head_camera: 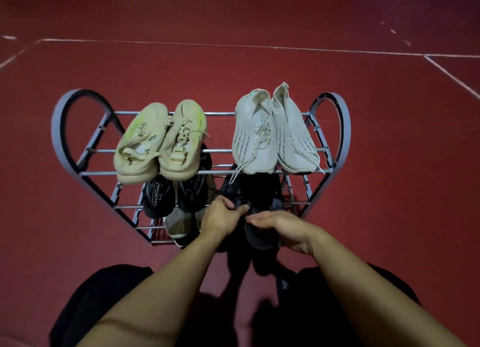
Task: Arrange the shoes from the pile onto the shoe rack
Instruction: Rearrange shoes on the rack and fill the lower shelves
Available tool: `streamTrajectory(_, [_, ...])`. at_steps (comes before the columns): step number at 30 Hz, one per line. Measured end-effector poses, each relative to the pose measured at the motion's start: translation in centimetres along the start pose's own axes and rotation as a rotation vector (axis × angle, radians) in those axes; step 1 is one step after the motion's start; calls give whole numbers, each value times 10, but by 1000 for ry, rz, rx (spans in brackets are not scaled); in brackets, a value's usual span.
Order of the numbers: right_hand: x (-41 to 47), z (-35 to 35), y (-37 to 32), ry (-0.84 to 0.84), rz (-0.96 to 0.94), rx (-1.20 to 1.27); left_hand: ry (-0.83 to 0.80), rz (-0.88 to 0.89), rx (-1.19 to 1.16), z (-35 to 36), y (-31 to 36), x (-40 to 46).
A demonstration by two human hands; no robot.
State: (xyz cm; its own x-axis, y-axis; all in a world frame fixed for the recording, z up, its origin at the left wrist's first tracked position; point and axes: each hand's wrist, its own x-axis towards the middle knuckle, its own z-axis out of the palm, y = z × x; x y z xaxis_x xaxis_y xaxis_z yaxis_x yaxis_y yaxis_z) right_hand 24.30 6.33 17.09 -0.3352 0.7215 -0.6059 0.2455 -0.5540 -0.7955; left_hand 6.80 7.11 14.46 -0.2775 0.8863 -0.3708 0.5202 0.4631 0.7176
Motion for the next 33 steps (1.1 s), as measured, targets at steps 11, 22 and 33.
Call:
streamTrajectory(11, [18, -1, 1, 315, -94, -64, -24, -17, -33, 13, 7, 2])
streamTrajectory(22, [22, -14, -5, 539, -254, -431, 68, -95, -172, 37, -4, -3])
streamTrajectory(33, [21, -19, -2, 372, -268, -690, 10, 141, 48, -1, -15, -14])
